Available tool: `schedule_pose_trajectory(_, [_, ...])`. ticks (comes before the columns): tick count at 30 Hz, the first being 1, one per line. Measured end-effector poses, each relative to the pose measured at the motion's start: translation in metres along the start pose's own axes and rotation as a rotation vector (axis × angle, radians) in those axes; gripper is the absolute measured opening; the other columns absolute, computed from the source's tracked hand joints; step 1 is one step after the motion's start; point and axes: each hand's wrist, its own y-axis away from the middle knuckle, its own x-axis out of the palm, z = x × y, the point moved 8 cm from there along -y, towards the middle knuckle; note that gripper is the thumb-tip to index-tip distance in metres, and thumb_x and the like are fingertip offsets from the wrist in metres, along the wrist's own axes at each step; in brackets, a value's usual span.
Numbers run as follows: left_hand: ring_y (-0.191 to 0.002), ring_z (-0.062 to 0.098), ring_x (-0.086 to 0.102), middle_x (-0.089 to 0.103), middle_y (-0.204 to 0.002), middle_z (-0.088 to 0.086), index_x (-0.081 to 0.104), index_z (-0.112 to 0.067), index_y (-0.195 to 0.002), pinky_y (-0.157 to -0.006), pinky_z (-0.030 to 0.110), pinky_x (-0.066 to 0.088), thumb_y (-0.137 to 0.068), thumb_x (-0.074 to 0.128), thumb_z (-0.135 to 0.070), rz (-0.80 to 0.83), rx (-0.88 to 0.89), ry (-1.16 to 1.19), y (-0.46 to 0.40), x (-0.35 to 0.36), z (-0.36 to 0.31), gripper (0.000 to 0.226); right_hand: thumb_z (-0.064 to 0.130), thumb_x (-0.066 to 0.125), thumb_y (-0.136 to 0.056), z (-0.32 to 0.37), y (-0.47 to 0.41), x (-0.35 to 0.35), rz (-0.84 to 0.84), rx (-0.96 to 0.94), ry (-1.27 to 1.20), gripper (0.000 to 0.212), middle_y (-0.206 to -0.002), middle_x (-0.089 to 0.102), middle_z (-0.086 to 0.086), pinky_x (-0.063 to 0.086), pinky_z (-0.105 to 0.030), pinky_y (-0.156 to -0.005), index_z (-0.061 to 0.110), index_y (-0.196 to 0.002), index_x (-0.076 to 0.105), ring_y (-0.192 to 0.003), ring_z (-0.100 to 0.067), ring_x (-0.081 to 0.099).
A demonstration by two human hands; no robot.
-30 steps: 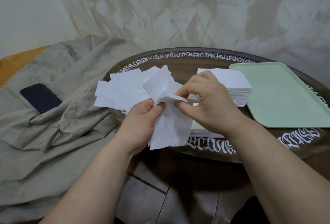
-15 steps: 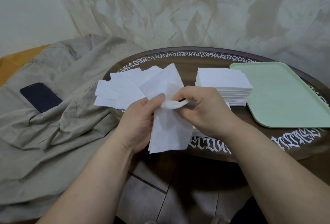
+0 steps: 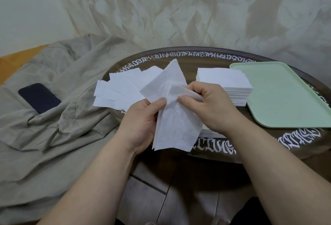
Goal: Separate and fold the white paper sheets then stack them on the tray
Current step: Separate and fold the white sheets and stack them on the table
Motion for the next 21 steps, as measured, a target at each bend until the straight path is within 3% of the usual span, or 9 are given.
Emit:
schedule_pose_trajectory(7, [-0.086, 0.02, 0.072, 0.074, -0.093, 0.011, 0.068, -0.001, -0.101, -0.076, 0.032, 0.06, -0.087, 0.053, -0.011, -0.017, 0.014, -0.005, -0.0015, -0.0014, 0.0019, 0.022, 0.021, 0.069, -0.087, 0.0006, -0.0011, -0.0007, -0.013, 0.007, 0.006, 0.021, -0.069, 0.061, 0.013, 0.043, -0.019, -0.059, 0.027, -0.069, 0.062, -0.066, -0.002, 0.056])
schedule_pose_trajectory(11, [-0.089, 0.021, 0.072, 0.074, -0.095, 0.012, 0.068, 0.0, -0.102, -0.08, 0.032, 0.058, -0.079, 0.058, -0.017, 0.008, 0.017, -0.009, -0.0007, 0.001, 0.0026, 0.031, 0.02, 0.069, -0.087, 0.0, -0.0009, -0.0017, -0.027, 0.012, 0.007, 0.019, -0.071, 0.062, 0.011, 0.044, -0.023, -0.061, 0.024, -0.07, 0.063, -0.068, -0.005, 0.057])
schedule_pose_trajectory(17, [-0.094, 0.025, 0.072, 0.075, -0.102, 0.012, 0.073, -0.009, -0.098, -0.084, 0.036, 0.059, -0.076, 0.064, -0.016, -0.018, 0.058, -0.146, 0.0007, 0.0009, 0.0052, 0.024, 0.02, 0.069, -0.086, -0.0039, -0.0017, -0.0019, -0.041, 0.034, 0.008, 0.017, -0.068, 0.06, 0.009, 0.044, -0.026, -0.061, 0.017, -0.071, 0.063, -0.065, -0.009, 0.055])
schedule_pose_trajectory(21, [-0.093, 0.024, 0.073, 0.076, -0.1, 0.01, 0.075, -0.015, -0.091, -0.083, 0.038, 0.055, -0.092, 0.059, -0.008, -0.092, 0.097, -0.246, -0.0007, -0.0043, 0.0042, 0.018, 0.022, 0.069, -0.086, -0.007, -0.0021, -0.0005, -0.037, 0.054, 0.021, 0.02, -0.067, 0.06, 0.01, 0.043, -0.026, -0.061, 0.023, -0.068, 0.061, -0.065, -0.007, 0.054])
